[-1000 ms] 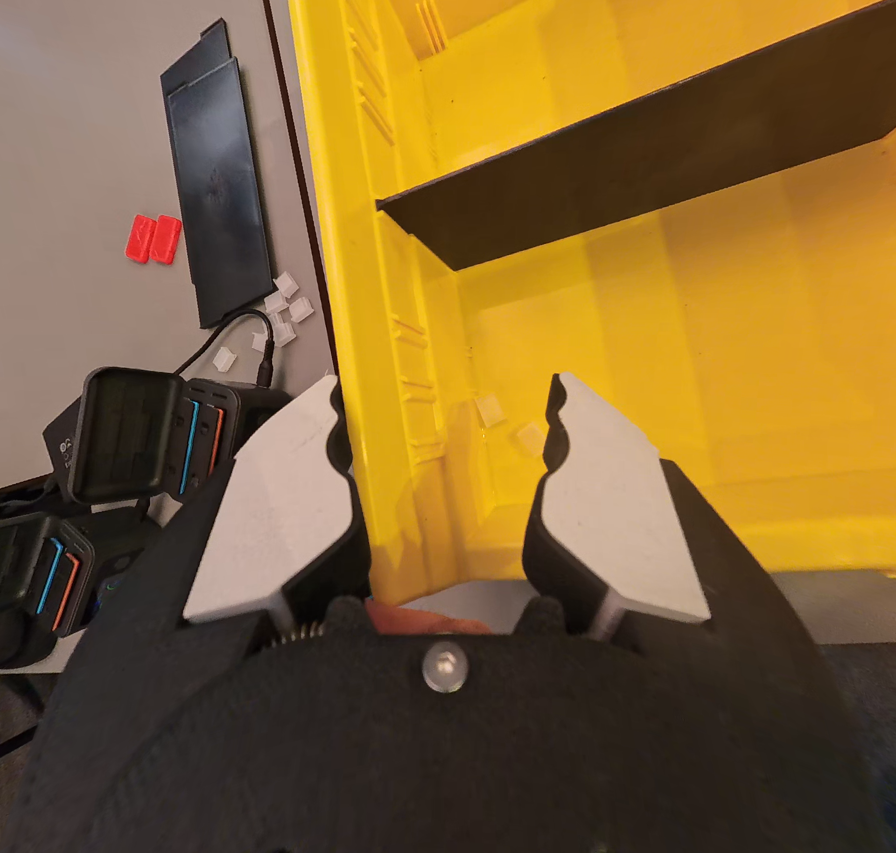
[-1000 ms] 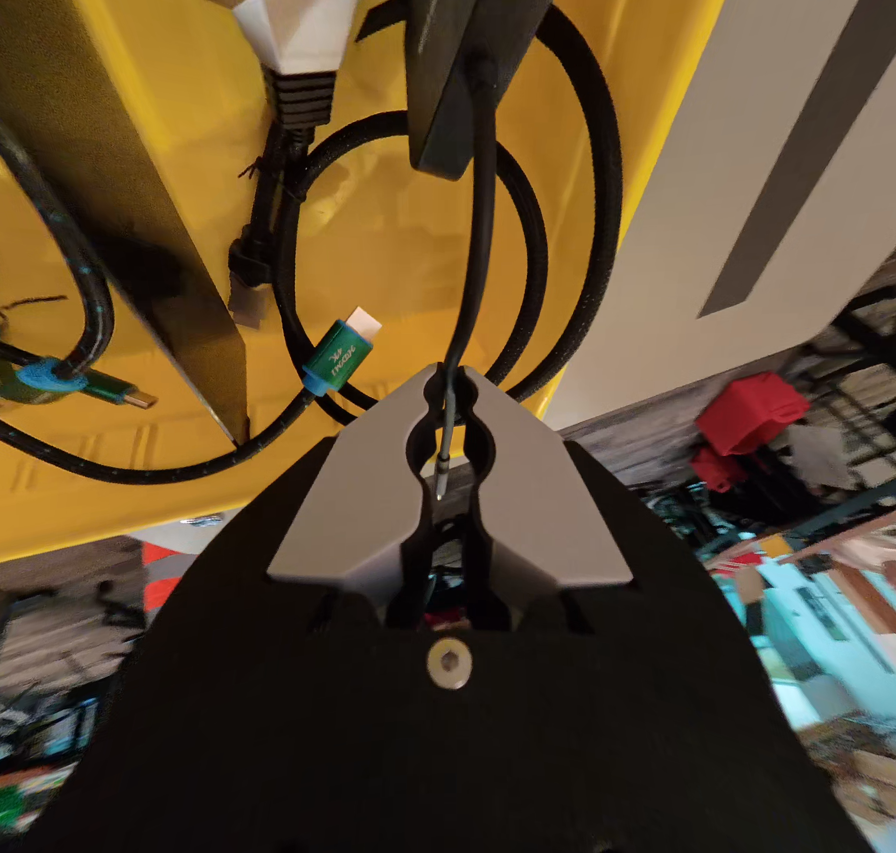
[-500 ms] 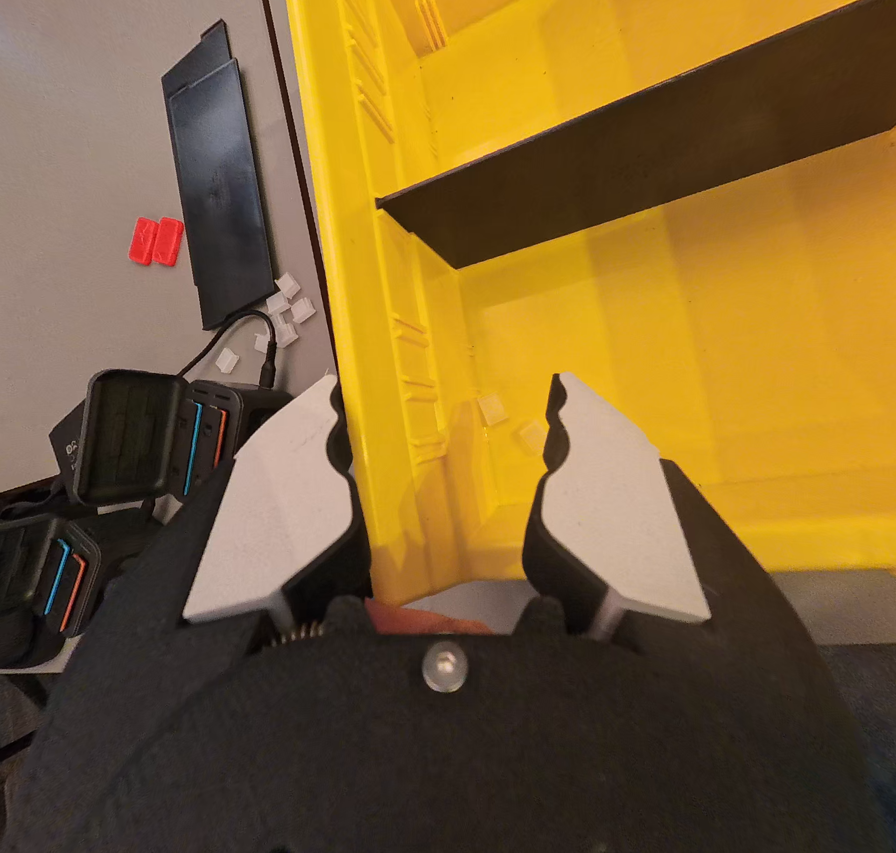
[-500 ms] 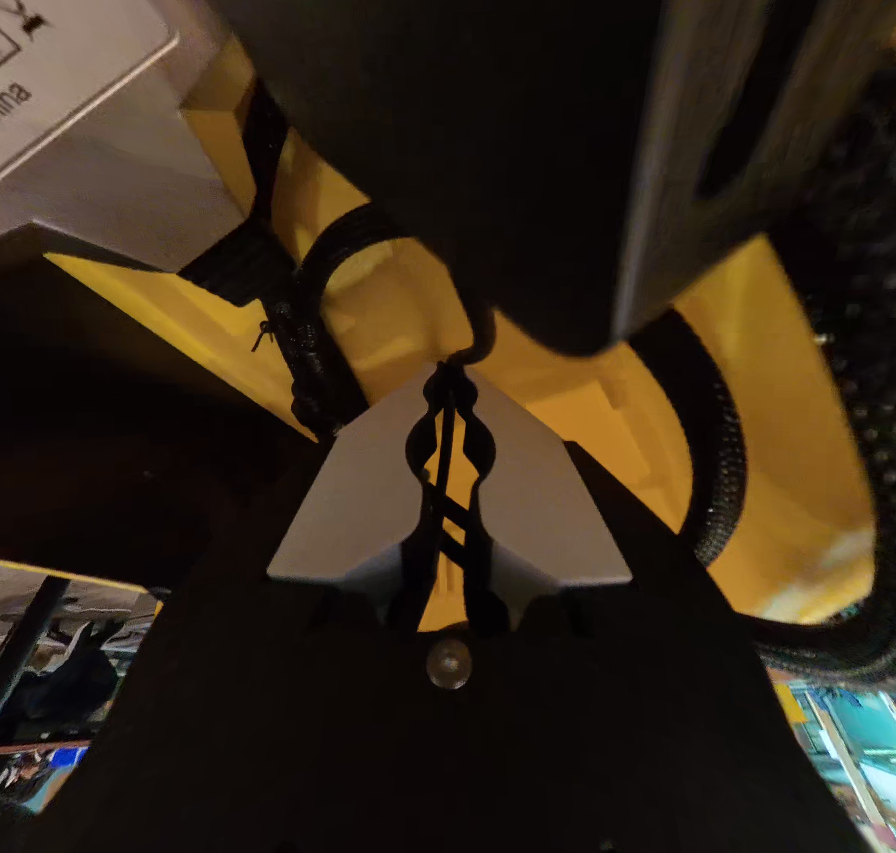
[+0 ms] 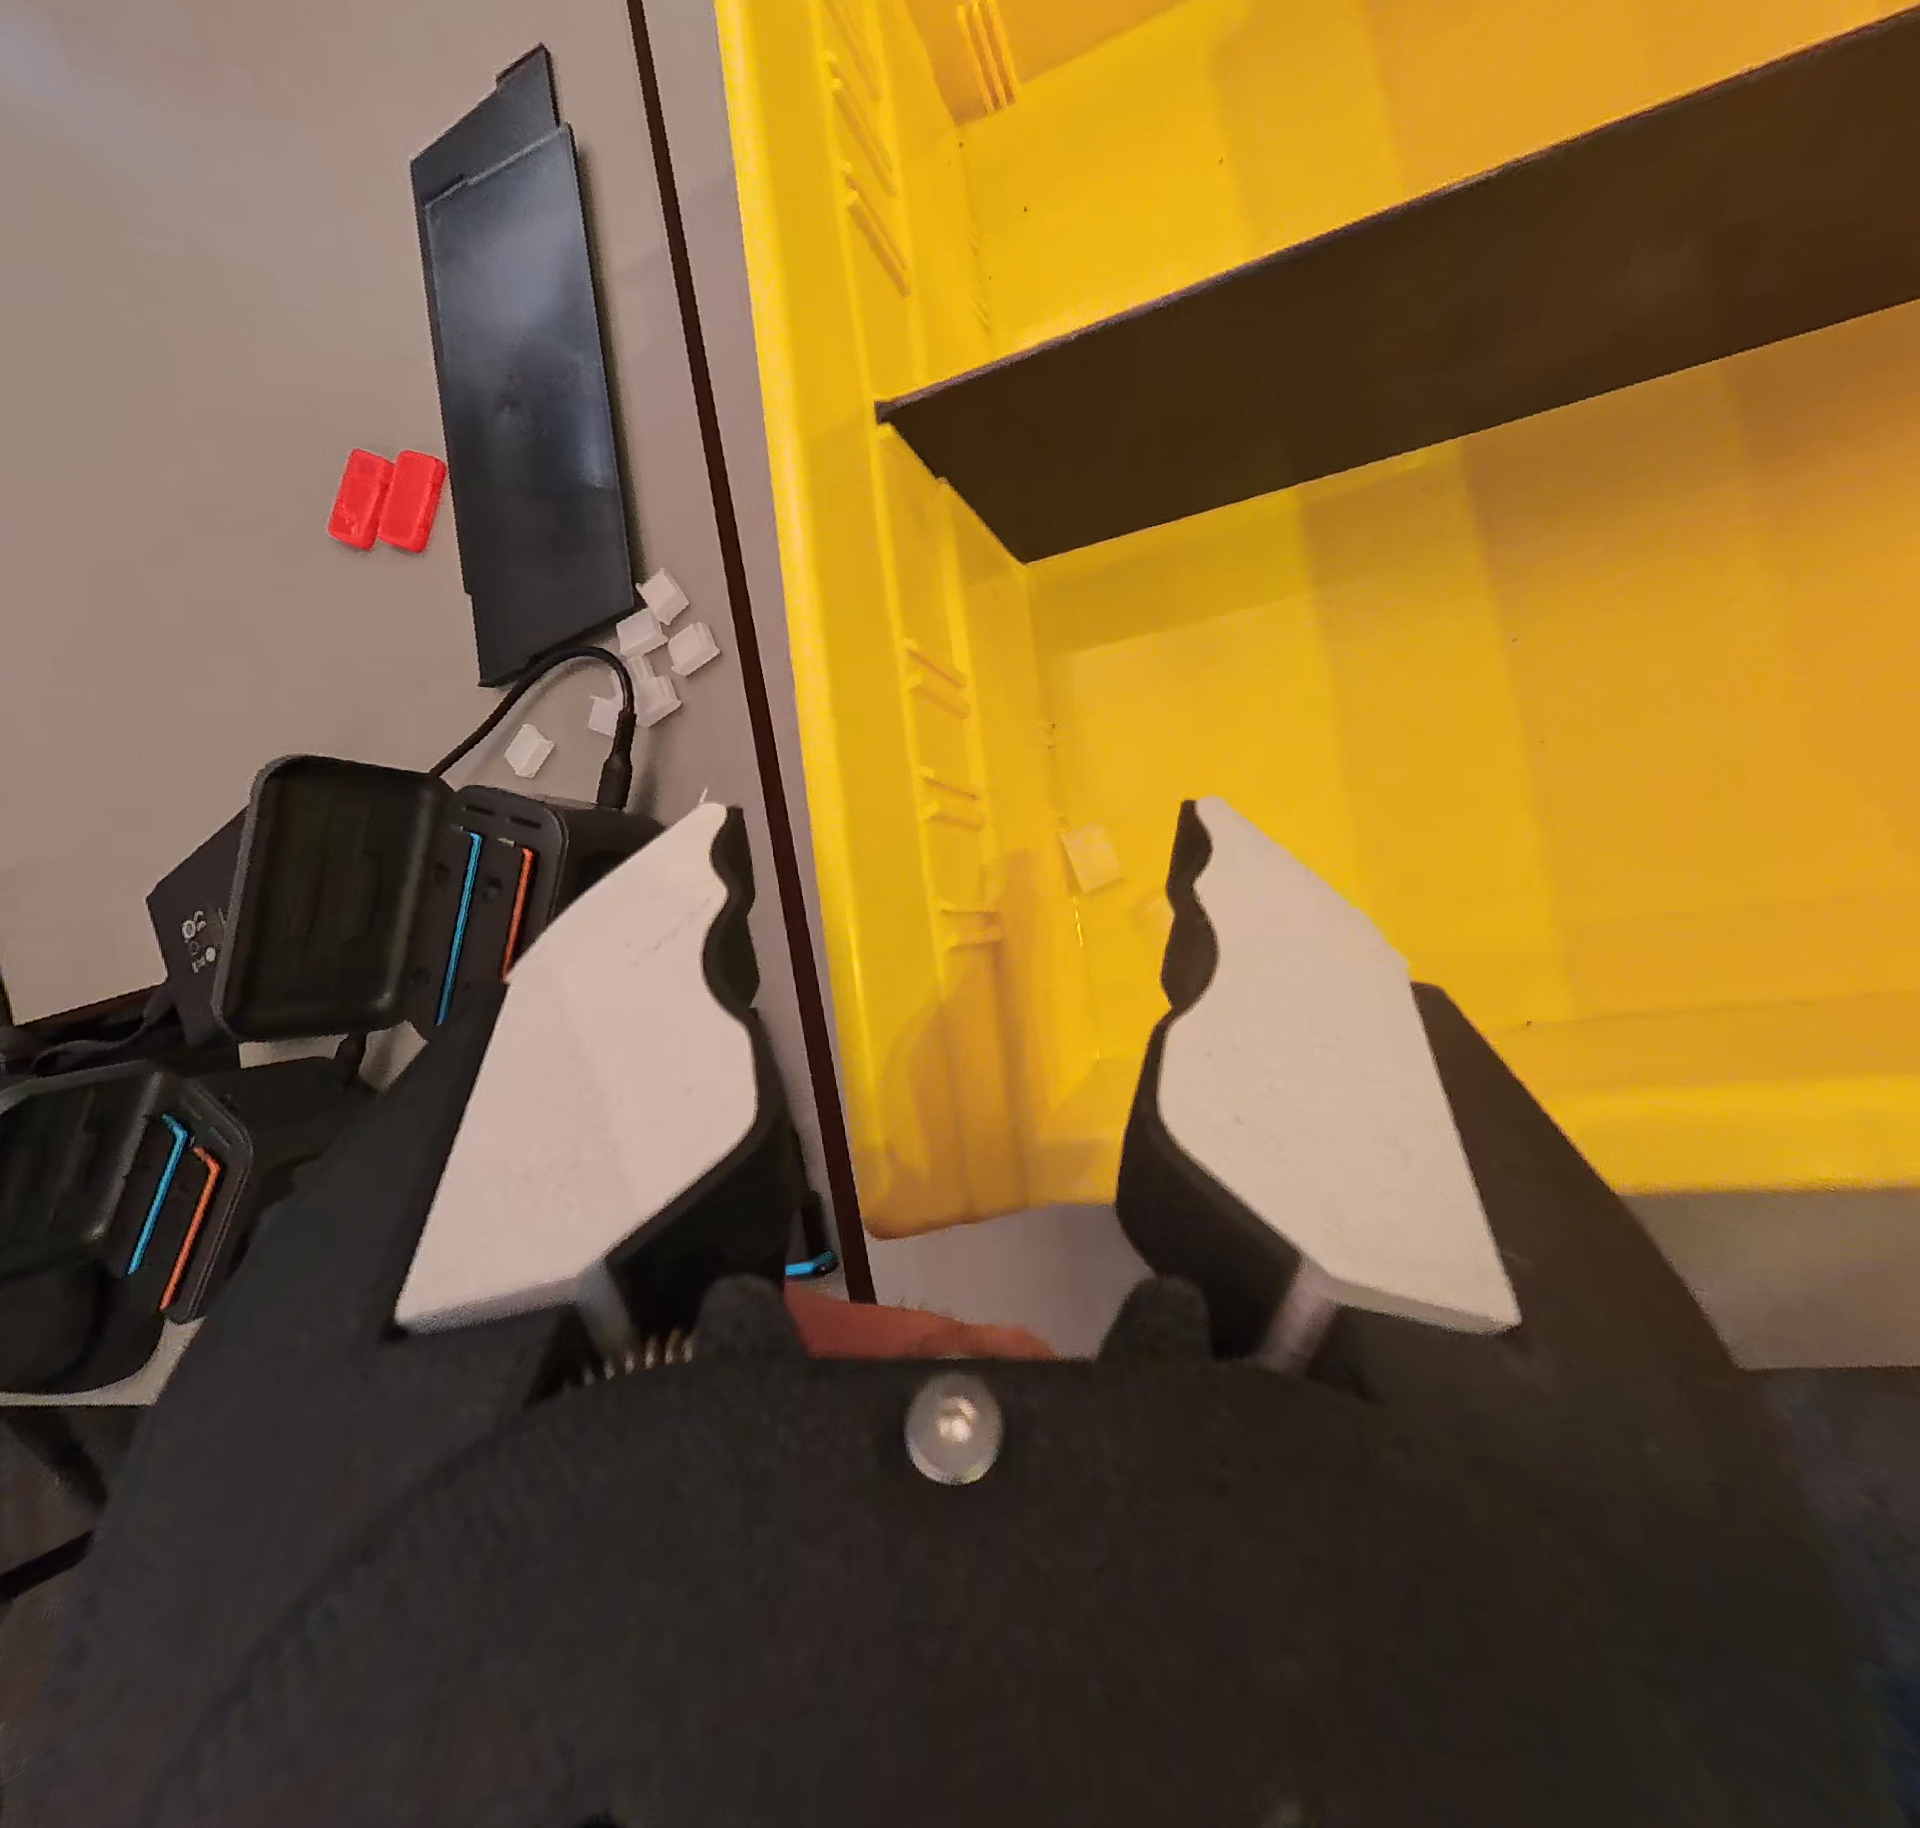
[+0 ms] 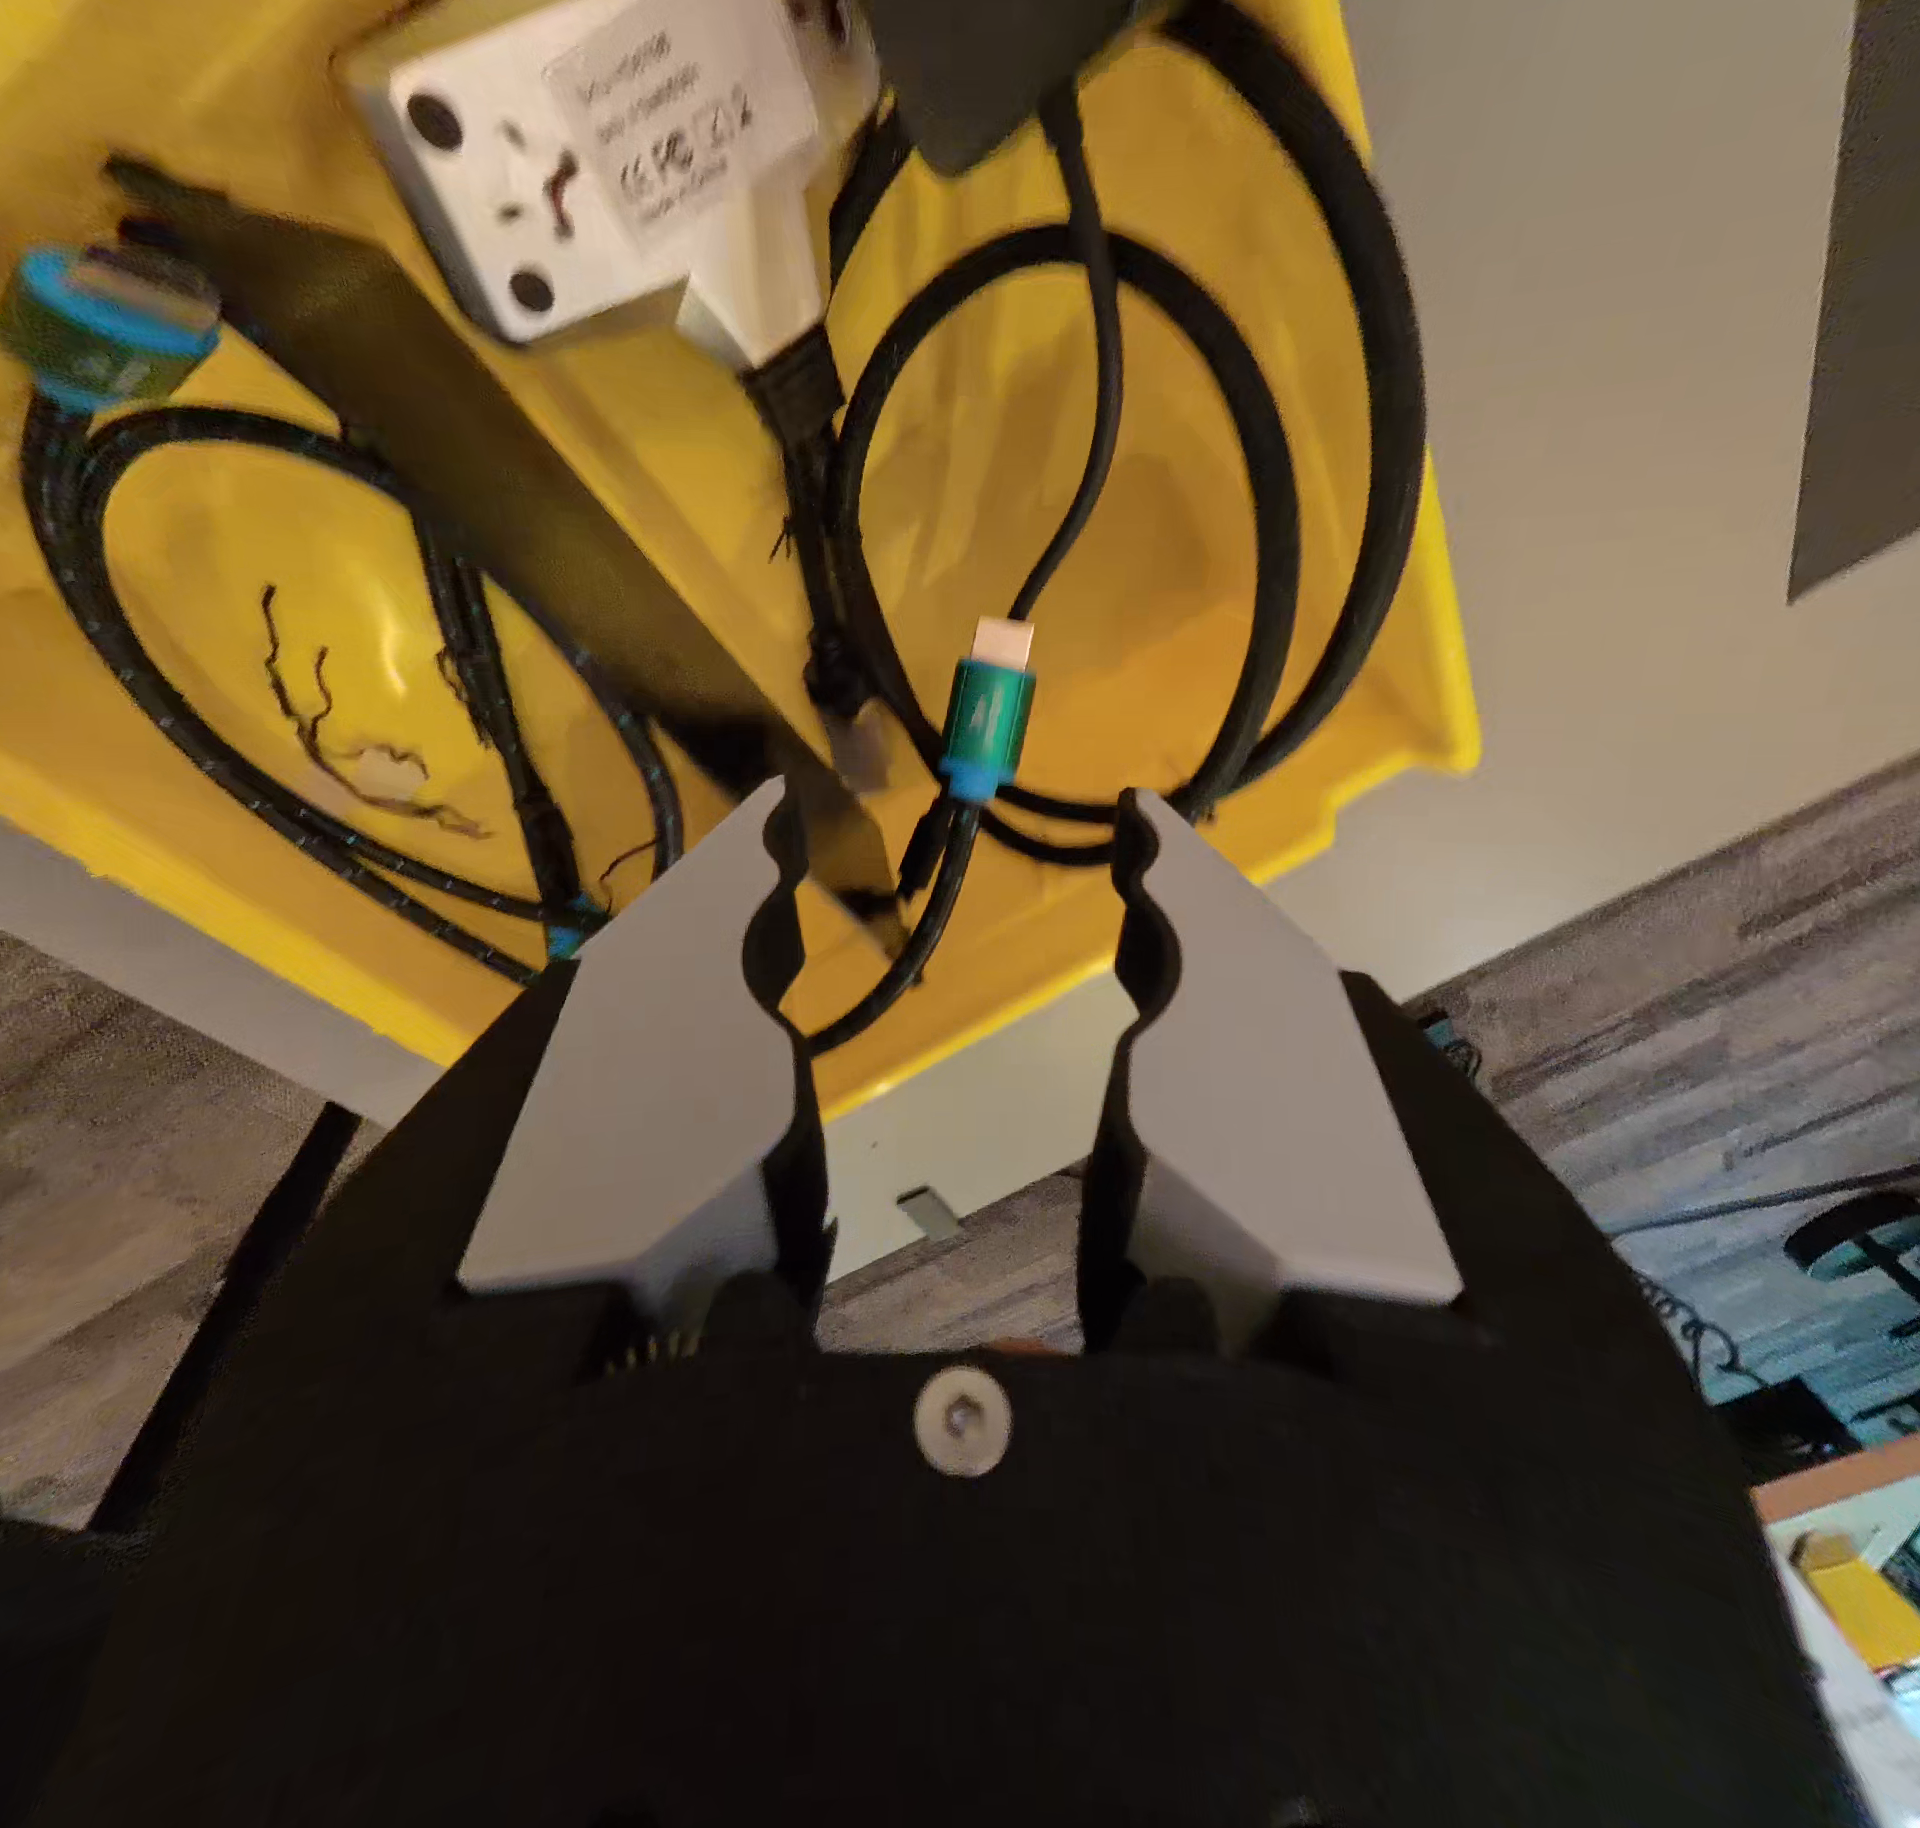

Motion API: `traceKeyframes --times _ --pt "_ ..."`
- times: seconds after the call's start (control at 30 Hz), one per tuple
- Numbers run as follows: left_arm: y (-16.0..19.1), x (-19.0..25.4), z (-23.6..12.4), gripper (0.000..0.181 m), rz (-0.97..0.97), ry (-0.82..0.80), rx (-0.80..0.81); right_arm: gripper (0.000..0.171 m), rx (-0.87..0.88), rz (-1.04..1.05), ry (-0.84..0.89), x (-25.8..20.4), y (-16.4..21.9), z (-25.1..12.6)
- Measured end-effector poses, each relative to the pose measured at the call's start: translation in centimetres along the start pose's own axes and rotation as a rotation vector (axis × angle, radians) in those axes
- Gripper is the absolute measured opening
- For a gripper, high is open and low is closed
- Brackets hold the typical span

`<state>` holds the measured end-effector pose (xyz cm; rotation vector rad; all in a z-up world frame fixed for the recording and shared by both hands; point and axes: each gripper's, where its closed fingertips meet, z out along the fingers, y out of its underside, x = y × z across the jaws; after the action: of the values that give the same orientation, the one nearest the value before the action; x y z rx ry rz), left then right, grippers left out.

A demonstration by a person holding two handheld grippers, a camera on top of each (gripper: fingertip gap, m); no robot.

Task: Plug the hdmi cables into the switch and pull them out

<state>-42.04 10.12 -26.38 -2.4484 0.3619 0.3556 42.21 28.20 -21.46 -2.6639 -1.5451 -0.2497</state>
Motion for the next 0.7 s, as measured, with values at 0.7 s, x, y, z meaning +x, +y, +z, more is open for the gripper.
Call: traceKeyframes --times 0.7 --pt "0.3 1.1 1.9 0.006 -0.13 0.213 0.05 0.022 0.367 0.506 -0.304 -6.0 8.8 4.1"
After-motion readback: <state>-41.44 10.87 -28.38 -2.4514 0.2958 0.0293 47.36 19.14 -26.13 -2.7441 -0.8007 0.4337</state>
